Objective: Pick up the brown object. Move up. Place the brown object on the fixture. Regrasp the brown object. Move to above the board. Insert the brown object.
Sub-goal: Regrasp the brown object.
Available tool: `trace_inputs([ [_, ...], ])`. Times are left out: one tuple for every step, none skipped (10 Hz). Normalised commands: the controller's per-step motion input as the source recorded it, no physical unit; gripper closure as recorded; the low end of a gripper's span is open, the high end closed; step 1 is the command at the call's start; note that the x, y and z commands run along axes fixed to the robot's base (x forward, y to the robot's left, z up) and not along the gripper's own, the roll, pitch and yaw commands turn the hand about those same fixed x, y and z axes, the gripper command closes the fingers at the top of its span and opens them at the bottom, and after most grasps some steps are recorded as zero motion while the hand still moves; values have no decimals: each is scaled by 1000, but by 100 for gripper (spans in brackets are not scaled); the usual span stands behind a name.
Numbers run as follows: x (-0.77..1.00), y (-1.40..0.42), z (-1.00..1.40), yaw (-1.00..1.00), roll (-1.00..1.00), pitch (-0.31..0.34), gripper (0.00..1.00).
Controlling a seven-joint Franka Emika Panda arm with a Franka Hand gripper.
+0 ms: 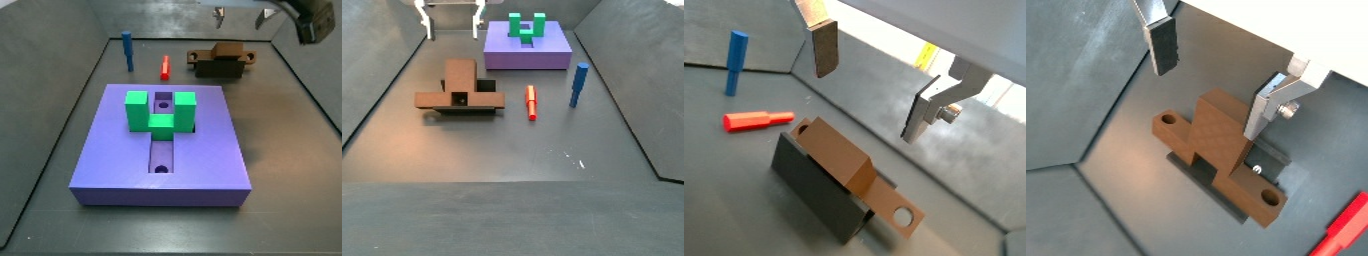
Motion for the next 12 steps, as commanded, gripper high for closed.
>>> trace_inputs([
  [0,-257,-3,29,1000,0,0],
  [100,-223,-77,63,1000,49,0],
  [0,0,-211,17,431,29,0],
  [0,0,-109,0,0,0,0],
  [0,6,-297,77,0,-3,0],
  [37,9,-343,137,-3,0,0],
  [0,54,-383,137,-23,-51,0],
  [0,60,-300,174,0,-46,0],
  [34,0,-214,189,109,0,0],
  [146,0,-171,157,100,0,0],
  [189,0,-163,120,111,0,0],
  [154,0,-189,117,223,0,0],
])
